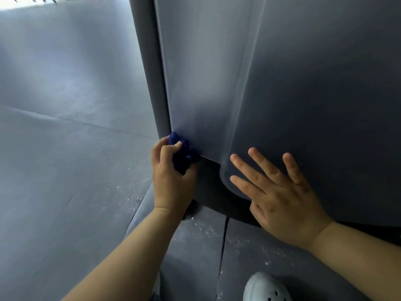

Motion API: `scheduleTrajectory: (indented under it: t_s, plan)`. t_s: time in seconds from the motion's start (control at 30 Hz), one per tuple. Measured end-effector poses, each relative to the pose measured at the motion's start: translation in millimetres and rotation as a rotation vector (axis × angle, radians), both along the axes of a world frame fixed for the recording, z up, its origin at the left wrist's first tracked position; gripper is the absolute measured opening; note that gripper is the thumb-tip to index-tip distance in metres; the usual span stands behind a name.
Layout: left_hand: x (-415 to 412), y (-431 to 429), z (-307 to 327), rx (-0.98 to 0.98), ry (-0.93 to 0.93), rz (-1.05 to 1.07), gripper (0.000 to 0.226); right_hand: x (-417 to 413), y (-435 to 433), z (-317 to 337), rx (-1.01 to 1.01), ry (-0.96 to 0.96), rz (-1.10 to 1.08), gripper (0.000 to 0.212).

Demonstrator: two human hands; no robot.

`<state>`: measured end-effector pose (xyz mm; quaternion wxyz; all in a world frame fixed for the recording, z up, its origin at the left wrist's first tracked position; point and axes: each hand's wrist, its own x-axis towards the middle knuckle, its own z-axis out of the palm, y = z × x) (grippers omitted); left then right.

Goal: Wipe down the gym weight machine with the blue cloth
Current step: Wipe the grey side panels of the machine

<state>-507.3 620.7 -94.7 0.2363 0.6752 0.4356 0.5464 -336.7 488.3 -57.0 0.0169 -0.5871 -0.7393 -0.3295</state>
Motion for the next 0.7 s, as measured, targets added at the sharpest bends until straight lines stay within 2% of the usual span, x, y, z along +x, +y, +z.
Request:
scheduleTrajectory:
  t_s: [0.07,0.23,0.3,0.37,0.43,0.5,0.6,0.7]
  plan:
    - [-2.3,6.9,-18.8,-0.104,0.042,0.010,0.044,0.5,0.3,-3.2,0.004,0.008,0.007,0.055]
    - [-18.5,15.1,-85.2,-0.788,0.076,0.027,0.032,12.7,0.4,-12.9,0.009,-0.113,0.025,0.044]
    - [-16.4,7.2,-91.9,-0.823,0.041,0.051,0.032,12.7,2.0,-14.5,0.029,-0.116,0.021,0.041]
    - [-6.1,-1.9,-75.7,-0.685,-0.043,0.097,0.038,12.0,2.2,-15.9,0.066,-0.096,0.031,0.039]
    - [0.6,-8.1,-43.3,-0.443,-0.119,0.099,0.049,12.2,0.8,-16.5,0.090,-0.082,0.039,0.038]
    - [3.1,-10.4,-7.0,-0.161,-0.140,0.085,0.047,12.9,-0.2,-15.7,0.087,-0.076,0.040,0.039]
    - [8.3,-11.3,15.2,0.149,-0.058,0.040,0.045,14.4,-1.4,-17.3,0.079,-0.066,0.033,0.039]
    - [12.2,-17.4,-15.3,0.198,0.090,-0.025,0.049,13.9,-1.9,-20.7,0.102,-0.055,0.025,0.039]
